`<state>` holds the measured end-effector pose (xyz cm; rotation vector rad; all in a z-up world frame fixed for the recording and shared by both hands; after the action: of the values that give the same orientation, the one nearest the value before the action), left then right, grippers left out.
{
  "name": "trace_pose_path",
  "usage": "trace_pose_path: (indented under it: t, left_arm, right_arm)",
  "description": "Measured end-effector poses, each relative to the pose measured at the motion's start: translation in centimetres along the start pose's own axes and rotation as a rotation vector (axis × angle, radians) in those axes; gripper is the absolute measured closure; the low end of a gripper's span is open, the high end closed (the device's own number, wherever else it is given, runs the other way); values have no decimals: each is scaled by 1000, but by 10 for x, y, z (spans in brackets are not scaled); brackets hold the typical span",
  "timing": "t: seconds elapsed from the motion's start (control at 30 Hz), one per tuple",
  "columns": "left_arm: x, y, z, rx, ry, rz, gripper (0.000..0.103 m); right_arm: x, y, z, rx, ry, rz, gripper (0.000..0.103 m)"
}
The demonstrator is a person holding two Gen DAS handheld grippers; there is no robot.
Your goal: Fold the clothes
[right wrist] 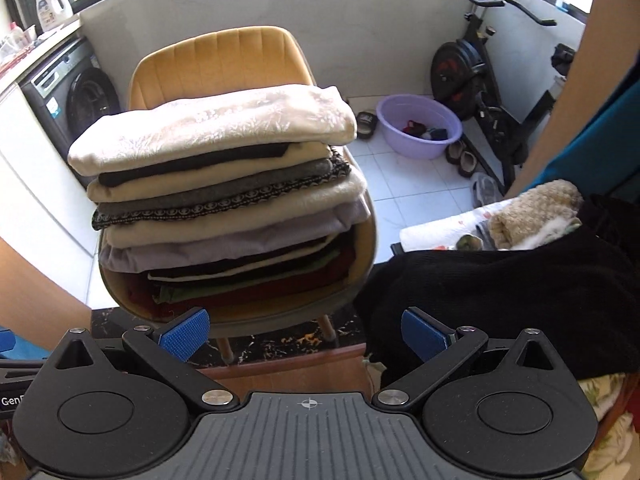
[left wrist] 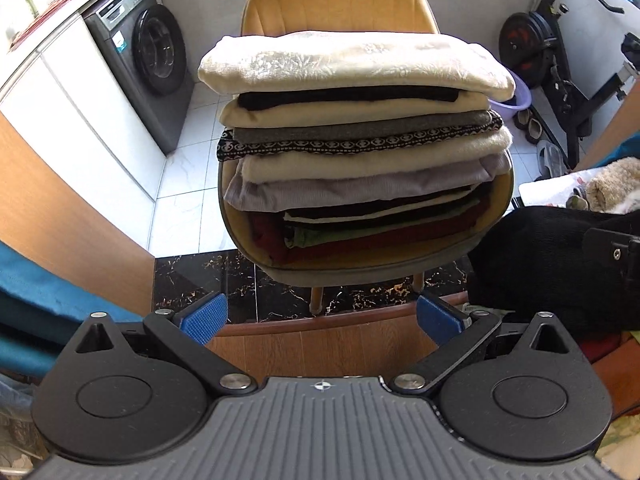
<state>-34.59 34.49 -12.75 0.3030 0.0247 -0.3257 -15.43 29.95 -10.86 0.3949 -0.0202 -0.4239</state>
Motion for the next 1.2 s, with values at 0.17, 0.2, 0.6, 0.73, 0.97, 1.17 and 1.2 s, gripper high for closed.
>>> trace_pose_path:
  t: [0.17, 0.2, 0.6, 0.73, 0.97, 1.17, 1.2]
  left_arm:
    - [-6, -5, -2, -5, -7, -25, 0]
    - [-7, -6, -2, -4, -8, -28, 0]
    - [-8, -13, 2, 12, -28, -53, 0]
    - [-8, -14, 1, 2, -32, -41, 0]
    - [-5, -14, 3, 2, -25, -36, 0]
    - [-1, -14, 5, 8, -20, -36, 0]
    - [0, -14, 5, 9, -19, -36, 0]
  right_arm:
    - [-6, -13, 8, 10, -18, -25, 1]
    - [-7, -15, 9, 10, -22, -25, 1]
    - [-11, -35, 20, 23, -40, -51, 1]
    - [-8, -37, 22, 28, -44, -57, 1]
    - [-3, -37, 26, 38, -48, -58, 1]
    - [0, -36, 26, 39, -52, -58, 1]
    - [1, -36, 26, 40, -52, -57, 1]
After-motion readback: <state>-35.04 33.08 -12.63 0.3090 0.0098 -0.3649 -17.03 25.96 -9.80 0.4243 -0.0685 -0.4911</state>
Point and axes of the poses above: each gripper's, at about its wrist camera, not at the fingertips, and z roughly against the way its jaws point, x to its right, y to its top, the point moved 6 cm from there along -z, roughly the way its jaws point, and after that the axes turned 9 degrees about -x, right-handed, at the moved point
